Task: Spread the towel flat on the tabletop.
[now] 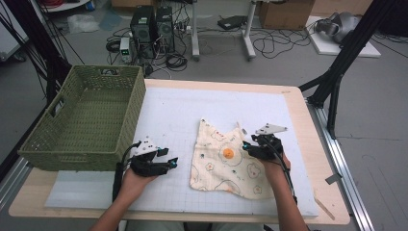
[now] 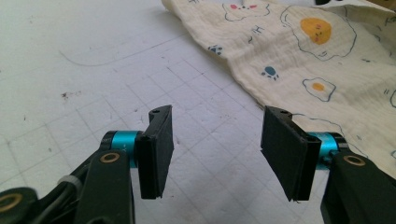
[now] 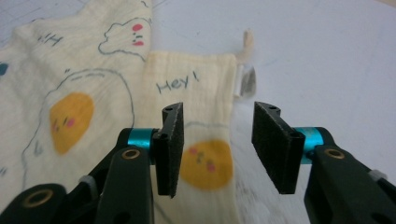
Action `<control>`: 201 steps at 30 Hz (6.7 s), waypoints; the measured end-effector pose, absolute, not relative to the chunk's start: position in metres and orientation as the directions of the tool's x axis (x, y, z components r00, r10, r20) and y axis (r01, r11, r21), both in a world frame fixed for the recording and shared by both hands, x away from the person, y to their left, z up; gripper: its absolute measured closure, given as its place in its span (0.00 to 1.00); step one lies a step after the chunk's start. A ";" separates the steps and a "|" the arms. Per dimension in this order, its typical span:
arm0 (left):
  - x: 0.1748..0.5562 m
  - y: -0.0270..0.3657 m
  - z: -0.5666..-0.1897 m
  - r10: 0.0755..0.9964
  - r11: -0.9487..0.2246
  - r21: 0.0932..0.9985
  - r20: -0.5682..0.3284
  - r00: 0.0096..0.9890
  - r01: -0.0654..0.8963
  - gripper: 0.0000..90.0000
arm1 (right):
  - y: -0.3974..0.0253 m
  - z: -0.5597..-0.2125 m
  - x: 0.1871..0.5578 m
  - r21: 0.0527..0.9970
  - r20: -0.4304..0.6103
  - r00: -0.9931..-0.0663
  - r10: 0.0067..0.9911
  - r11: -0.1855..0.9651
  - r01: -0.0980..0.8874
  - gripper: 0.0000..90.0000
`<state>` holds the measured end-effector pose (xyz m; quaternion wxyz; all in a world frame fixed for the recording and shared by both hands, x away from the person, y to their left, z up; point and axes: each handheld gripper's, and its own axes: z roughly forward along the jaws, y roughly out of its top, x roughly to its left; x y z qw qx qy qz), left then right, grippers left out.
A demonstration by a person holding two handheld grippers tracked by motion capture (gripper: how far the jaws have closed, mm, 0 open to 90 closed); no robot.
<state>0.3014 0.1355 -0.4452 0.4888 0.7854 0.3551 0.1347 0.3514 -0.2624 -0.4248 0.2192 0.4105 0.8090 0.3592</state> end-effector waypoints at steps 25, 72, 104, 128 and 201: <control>0.304 0.133 -0.446 0.702 -0.257 0.861 -0.146 0.697 0.439 0.51 | -0.273 -0.422 0.359 0.751 -0.122 -0.473 0.873 0.392 0.531 0.97; 0.268 0.130 -0.441 0.608 -0.484 0.765 -0.055 0.792 0.424 0.96 | -0.286 -0.432 0.343 0.694 -0.107 -0.462 0.880 0.399 0.600 0.97; 0.379 0.071 -0.433 0.720 -0.341 0.808 -0.104 0.686 0.480 0.46 | -0.305 -0.415 0.283 0.820 -0.068 -0.497 0.865 0.332 0.467 0.59; 0.414 0.108 -0.444 0.872 -0.276 0.802 -0.023 0.489 0.529 0.96 | -0.305 -0.418 0.286 0.844 -0.019 -0.480 0.877 0.272 0.463 0.41; 0.326 0.123 -0.436 0.776 -0.290 0.831 -0.085 0.625 0.474 0.51 | -0.287 -0.437 0.272 0.801 -0.053 -0.543 0.838 0.361 0.477 0.49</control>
